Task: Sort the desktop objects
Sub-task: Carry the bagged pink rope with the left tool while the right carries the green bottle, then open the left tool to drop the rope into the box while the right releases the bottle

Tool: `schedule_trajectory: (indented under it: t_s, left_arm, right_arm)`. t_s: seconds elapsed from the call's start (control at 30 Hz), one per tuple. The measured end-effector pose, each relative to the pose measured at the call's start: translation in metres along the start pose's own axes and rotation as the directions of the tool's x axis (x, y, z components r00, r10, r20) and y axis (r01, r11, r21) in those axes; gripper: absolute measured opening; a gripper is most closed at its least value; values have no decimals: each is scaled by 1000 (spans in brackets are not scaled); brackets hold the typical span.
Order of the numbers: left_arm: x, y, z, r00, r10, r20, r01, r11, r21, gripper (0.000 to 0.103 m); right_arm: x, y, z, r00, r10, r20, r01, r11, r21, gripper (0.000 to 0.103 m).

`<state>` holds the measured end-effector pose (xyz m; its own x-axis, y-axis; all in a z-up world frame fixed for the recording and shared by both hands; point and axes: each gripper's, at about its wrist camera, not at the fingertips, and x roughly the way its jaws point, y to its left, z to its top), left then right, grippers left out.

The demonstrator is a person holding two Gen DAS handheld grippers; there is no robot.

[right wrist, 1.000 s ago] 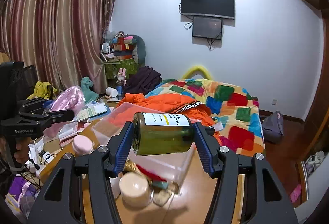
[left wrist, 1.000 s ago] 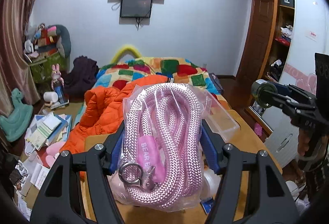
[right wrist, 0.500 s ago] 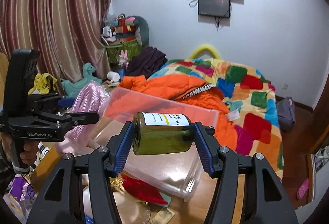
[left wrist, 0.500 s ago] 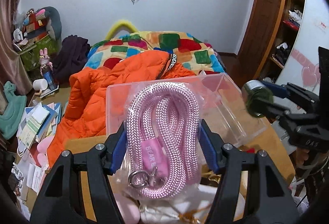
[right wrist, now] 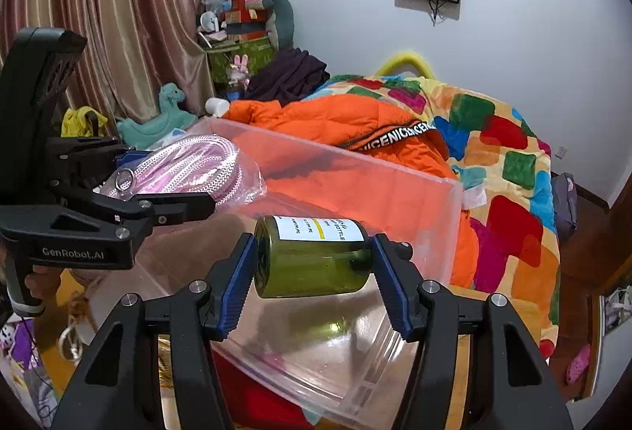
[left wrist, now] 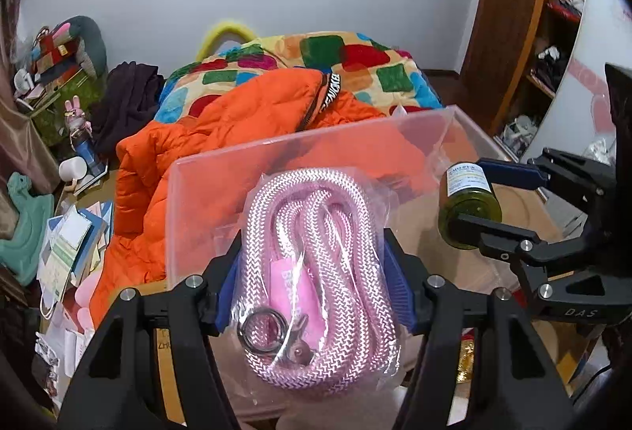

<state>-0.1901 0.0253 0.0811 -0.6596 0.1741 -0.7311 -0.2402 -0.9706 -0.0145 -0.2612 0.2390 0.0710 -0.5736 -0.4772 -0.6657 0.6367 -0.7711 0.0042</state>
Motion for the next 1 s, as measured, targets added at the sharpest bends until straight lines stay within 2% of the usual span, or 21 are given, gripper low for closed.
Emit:
schedule_trajectory:
  t_s: [0.37, 0.63, 0.8, 0.93, 1.0]
  left_arm:
    - [13, -6, -5, 999, 17, -46, -15, 999, 43, 62]
    - [-7, -13, -7, 999, 39, 4, -39, 995, 91, 64]
    - [-27, -11, -6, 998, 42, 45, -45, 996, 71, 75]
    - [-45, -10, -7, 996, 55, 68, -58, 997, 52, 80]
    - [-56, -10, -9, 995, 62, 84, -66, 997, 41, 88]
  right_arm:
    - [20, 3, -2, 999, -3, -46, 2, 999, -37, 55]
    - [11, 11, -3, 999, -42, -23, 40, 997, -72, 55]
    - [-7, 13, -4, 996, -93, 8, 93, 992, -87, 57]
    - [-25, 15, -8, 991, -131, 38, 134, 987, -90, 63]
    - [-37, 16, -10, 987, -148, 59, 152, 985, -85, 67]
